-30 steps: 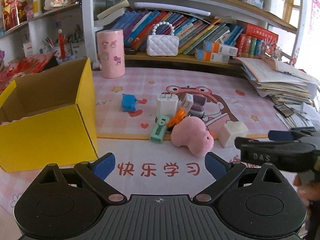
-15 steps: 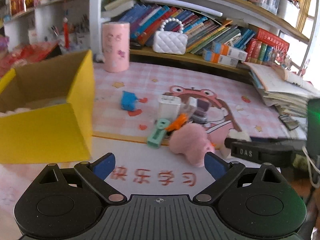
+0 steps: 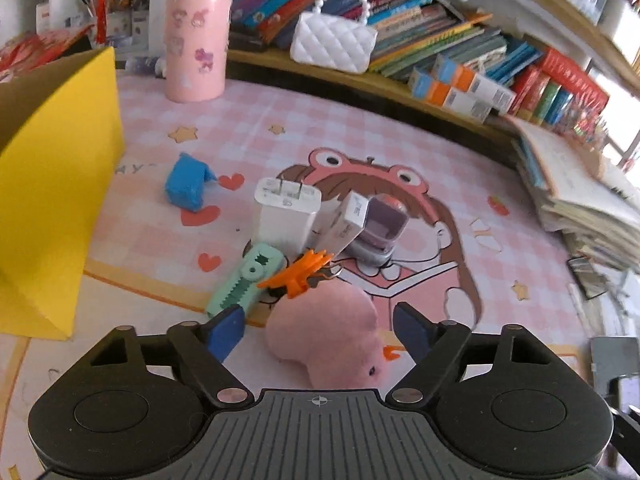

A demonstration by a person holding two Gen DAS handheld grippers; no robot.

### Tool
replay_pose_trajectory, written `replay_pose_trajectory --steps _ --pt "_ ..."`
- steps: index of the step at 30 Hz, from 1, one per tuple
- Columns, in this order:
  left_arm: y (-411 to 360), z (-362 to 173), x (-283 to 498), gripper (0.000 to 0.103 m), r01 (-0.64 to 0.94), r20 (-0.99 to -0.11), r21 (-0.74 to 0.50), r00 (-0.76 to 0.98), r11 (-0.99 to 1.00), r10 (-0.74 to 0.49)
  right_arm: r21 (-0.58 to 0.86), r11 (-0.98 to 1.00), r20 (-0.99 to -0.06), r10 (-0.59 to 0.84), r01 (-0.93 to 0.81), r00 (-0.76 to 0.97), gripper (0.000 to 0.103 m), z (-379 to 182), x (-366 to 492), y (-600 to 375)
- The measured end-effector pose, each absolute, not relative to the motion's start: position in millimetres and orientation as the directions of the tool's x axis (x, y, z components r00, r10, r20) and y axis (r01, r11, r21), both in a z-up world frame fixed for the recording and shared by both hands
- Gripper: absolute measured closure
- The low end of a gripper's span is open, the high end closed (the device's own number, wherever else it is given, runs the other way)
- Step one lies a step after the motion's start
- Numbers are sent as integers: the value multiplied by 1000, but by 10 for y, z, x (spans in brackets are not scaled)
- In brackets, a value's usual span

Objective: Organize objects
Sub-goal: 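Grasp the white foam block with the right tool while the left tool grasps the pink plush chick, then carry the chick with the left tool while the right tool carries the foam block to the box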

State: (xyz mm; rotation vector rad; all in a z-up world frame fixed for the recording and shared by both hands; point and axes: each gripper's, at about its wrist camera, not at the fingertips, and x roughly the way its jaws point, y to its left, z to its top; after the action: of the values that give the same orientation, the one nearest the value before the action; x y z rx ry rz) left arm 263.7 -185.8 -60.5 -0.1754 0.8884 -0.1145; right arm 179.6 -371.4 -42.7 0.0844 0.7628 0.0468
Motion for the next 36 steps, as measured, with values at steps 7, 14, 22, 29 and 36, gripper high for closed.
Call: replay_pose_trajectory --steps 7,14,22,29,36 --pt "-1825 -674 2577 45 32 -761 -182 628 983 -161 62 998 -689 53 -15 722 57 -415 1678 -3668" --pt "-1462 -458 2131 45 57 -718 -268 654 962 -239 70 997 -691 66 -24 720 57 -394 1637 -3496" --pt "-892 -398 1521 45 -6 -728 -308 645 951 -232 68 992 -689 120 -102 715 57 -350 1547 -3040" --pt "-393 -320 1213 45 -78 -709 -301 685 950 -168 64 978 -683 188 -199 706 57 -302 1426 -2493" --pt "119 -257 876 45 -144 -691 -299 714 943 -110 57 959 -676 241 -276 697 57 -245 1225 -1987"
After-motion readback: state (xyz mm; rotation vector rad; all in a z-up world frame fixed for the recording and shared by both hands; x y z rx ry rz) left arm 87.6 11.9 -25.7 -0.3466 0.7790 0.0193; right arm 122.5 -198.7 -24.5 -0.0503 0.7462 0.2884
